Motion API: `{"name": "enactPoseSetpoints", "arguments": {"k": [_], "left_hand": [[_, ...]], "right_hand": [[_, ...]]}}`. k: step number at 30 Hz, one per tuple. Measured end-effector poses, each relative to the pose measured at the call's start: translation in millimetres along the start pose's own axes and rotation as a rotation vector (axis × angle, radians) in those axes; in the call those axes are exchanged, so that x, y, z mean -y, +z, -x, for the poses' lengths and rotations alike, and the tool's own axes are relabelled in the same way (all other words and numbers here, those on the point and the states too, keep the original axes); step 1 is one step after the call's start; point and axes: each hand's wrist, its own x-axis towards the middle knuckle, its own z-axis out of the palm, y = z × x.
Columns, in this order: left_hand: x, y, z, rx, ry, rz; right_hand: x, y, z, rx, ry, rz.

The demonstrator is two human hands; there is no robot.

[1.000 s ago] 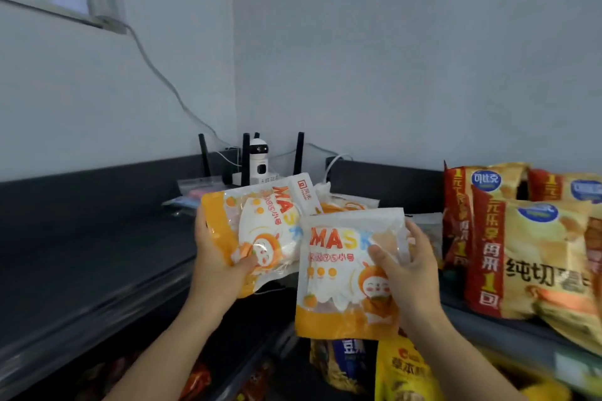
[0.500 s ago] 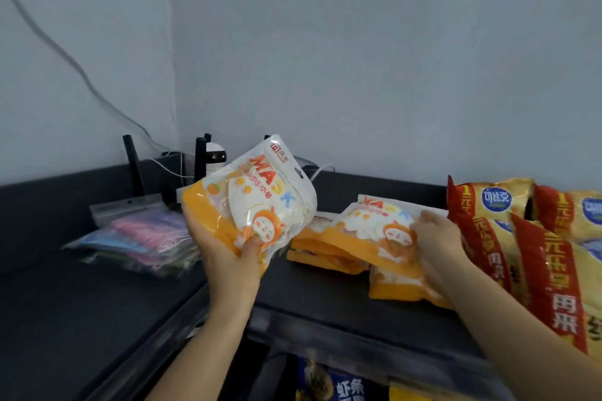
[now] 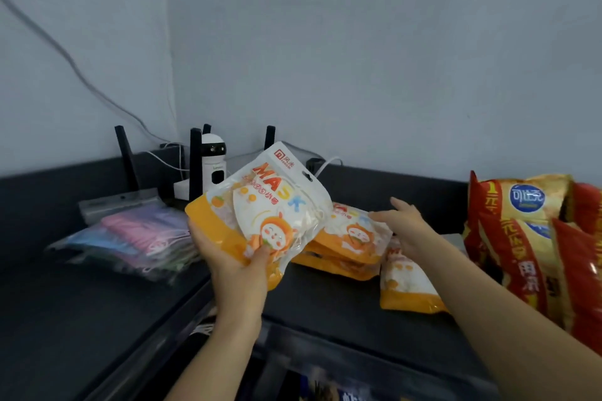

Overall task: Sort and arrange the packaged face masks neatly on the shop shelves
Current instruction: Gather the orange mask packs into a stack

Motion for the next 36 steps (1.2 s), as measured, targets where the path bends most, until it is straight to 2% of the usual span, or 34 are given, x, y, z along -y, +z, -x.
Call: {"name": "enactPoseSetpoints", "arguments": {"k": [5, 7, 9, 11, 13, 15, 17, 19, 24, 27, 32, 34, 36], "left_hand": [[-6.3, 33.2, 22.6, 0.028, -0.098, 0.119], [-10.0, 49.4, 31.1, 0.057, -0.131, 0.162], [-13.2, 68.4, 42.2, 0.113, -0.155, 0.195], [-13.2, 86.8, 55.7, 0.198, -0.178, 0.222], [-6.3, 99.2, 67.6, 0.316, -0.205, 0.212], [1.1, 104.5, 76.9, 0.44, -0.255, 0.155], [5.2, 103.7, 81.5, 0.48, -0.298, 0.088], [8.7, 100.4, 82.3, 0.467, -0.232, -0.069], [19.5, 88.0, 70.2, 0.595, 0.194, -0.776], [27.3, 84.1, 45.7, 0.623, 0.357, -1.12], [38.8, 70.8, -1.5, 0.773, 0.354, -1.423], [40.9, 67.5, -7.8, 0.799, 0.345, -1.455], [41.2, 66.9, -8.8, 0.775, 0.355, -1.436]], "right_hand": [[-2.6, -23.0, 29.1, -0.059, -0.223, -0.116], [1.2, -35.5, 46.7, 0.038, -0.239, -0.19], [4.6, -47.4, 63.8, 0.216, -0.246, -0.274], [5.4, -56.6, 74.2, 0.268, -0.31, -0.288], [6.3, -67.0, 77.1, 0.129, -0.371, -0.142], [8.5, -82.8, 73.8, -0.066, -0.354, 0.089], [5.7, -99.4, 65.7, -0.154, -0.315, 0.3], [1.1, -110.9, 57.8, -0.162, -0.303, 0.427], [2.3, -116.1, 46.6, -0.192, -0.318, 0.651], [3.5, -109.7, 45.6, -0.144, -0.319, 0.814], [-2.6, -88.9, 42.8, -0.056, -0.253, 1.049], [-10.1, -82.2, 39.8, -0.044, -0.232, 1.055], [-17.2, -78.7, 39.9, -0.029, -0.22, 1.158]]}}
